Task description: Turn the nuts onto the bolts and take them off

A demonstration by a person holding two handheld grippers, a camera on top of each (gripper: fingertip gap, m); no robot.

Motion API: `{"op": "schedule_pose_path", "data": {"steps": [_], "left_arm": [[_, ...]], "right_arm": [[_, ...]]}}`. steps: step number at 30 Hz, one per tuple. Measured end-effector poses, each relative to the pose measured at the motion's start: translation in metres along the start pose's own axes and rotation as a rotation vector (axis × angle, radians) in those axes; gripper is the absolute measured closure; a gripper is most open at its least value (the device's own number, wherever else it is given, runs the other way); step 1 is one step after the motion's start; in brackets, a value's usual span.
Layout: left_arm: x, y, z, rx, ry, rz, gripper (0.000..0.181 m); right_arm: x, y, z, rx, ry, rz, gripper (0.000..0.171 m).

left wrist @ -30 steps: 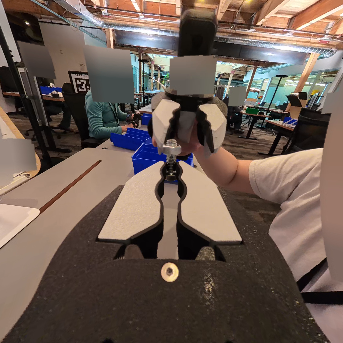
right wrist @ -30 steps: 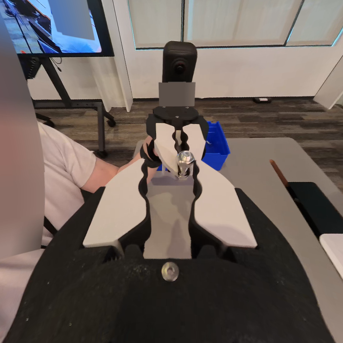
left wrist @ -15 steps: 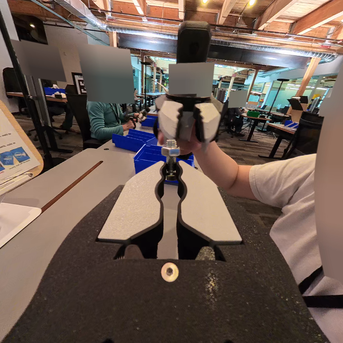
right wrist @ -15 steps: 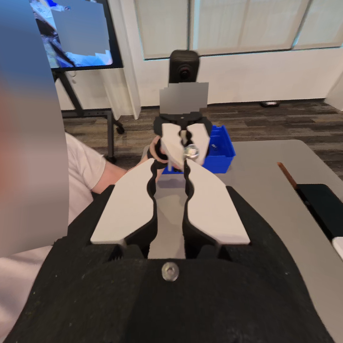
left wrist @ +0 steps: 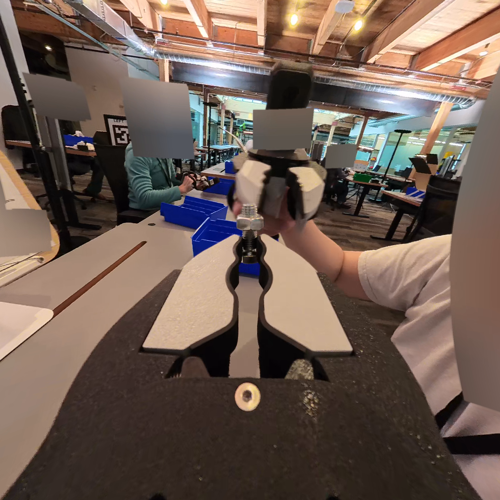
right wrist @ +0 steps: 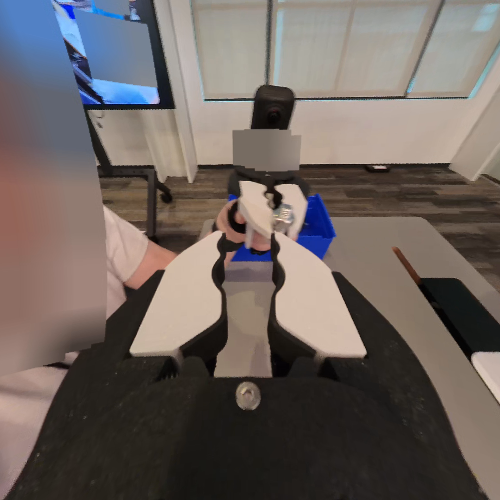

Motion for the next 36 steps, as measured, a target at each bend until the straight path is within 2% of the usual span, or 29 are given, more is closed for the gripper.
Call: {"op": "schedule_pose_path", "data": {"steps": [3, 11, 16, 22, 27, 33, 36], "left_arm": [[-0.004, 0.000, -0.003, 0.008, 0.002, -0.018, 0.172], [-0.008, 0.001, -0.006, 0.014, 0.024, -0.016, 0.172], [-0.008, 0.001, -0.006, 0.012, 0.024, -0.015, 0.172], [-0.007, 0.001, -0.006, 0.014, 0.019, -0.021, 0.172], [-0.005, 0.000, -0.006, 0.001, -0.010, -0.046, 0.172], [-0.003, -0.004, 0.000, -0.010, -0.062, -0.079, 0.159], [0.001, -0.004, 0.005, -0.001, -0.091, -0.086, 0.159]], "right_arm": [[-0.021, 0.000, -0.006, -0.027, 0.065, -0.020, 0.132], [-0.013, -0.003, -0.018, -0.127, -0.123, -0.127, 0.139], [-0.015, -0.002, -0.020, -0.118, -0.124, -0.111, 0.141], [-0.013, -0.002, -0.024, -0.101, -0.111, -0.077, 0.154], [-0.016, -0.003, -0.023, -0.110, -0.098, -0.088, 0.154], [-0.027, 0.000, -0.014, -0.119, -0.060, -0.103, 0.155], [-0.034, 0.001, -0.003, -0.130, -0.026, -0.114, 0.155]]}}
Point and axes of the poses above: each gripper's, where its closed fingertips meet, z back along the fingers, y out of its underside, x = y × z across the jaws, the point moved 1 cm from there along z, back along the fingers, and after that the axes turned 11 degrees about -z, right-handed, at the moved point
